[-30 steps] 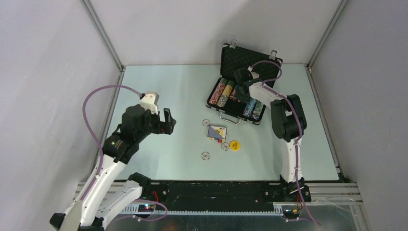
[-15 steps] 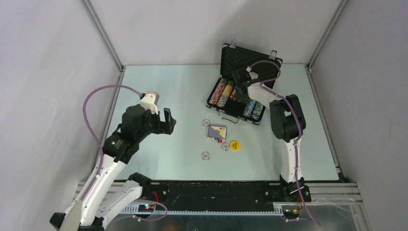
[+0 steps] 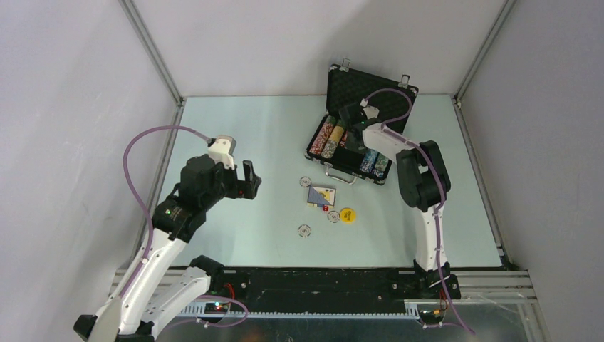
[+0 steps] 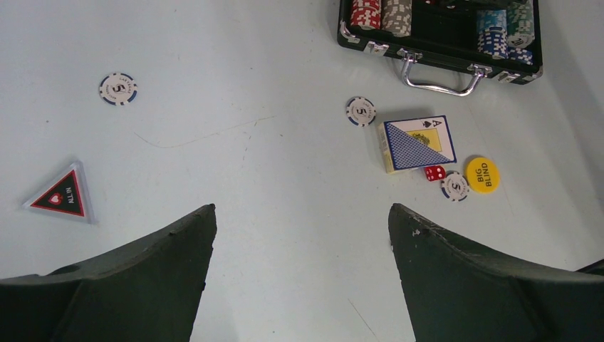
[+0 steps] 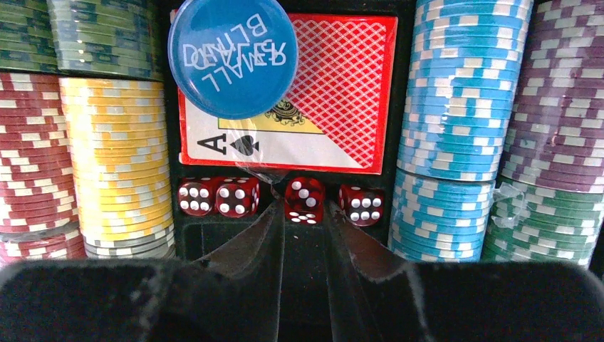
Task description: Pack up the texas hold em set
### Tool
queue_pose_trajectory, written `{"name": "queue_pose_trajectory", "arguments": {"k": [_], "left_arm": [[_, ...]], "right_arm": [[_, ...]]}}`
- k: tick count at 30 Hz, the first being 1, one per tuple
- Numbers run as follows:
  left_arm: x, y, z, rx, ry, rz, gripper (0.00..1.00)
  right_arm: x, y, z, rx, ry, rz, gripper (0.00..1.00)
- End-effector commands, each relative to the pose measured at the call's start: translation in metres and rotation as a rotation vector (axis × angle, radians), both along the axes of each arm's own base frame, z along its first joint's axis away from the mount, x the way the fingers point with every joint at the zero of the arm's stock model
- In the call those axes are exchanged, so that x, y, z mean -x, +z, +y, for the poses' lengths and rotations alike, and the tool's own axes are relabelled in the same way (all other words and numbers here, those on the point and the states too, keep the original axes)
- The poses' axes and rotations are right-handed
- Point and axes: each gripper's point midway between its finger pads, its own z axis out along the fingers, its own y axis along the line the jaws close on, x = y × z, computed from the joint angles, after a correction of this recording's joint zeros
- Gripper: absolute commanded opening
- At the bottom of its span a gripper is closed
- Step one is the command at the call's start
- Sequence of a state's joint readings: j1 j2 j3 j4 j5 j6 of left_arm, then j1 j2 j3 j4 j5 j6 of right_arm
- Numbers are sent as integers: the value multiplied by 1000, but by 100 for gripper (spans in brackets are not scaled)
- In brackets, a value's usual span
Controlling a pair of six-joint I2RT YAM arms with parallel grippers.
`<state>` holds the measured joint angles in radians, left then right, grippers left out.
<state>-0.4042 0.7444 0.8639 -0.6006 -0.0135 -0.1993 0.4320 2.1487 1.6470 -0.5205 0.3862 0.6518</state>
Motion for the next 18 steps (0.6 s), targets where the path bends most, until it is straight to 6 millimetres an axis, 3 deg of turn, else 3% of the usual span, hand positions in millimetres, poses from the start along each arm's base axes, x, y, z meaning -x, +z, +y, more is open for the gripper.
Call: {"name": "queue_pose_trajectory", "arguments": {"k": [1, 12, 18], "left_arm": [[-3, 7, -4, 6, -34, -35, 95], [-2, 8, -5, 10, -39, -38, 95], [-2, 8, -4, 8, -36, -38, 95]], "right_arm": [[-2, 9, -2, 63, -7, -21, 29], [1, 7, -3, 110, -7, -35, 23], [-6, 23, 4, 52, 11, -64, 22]]}}
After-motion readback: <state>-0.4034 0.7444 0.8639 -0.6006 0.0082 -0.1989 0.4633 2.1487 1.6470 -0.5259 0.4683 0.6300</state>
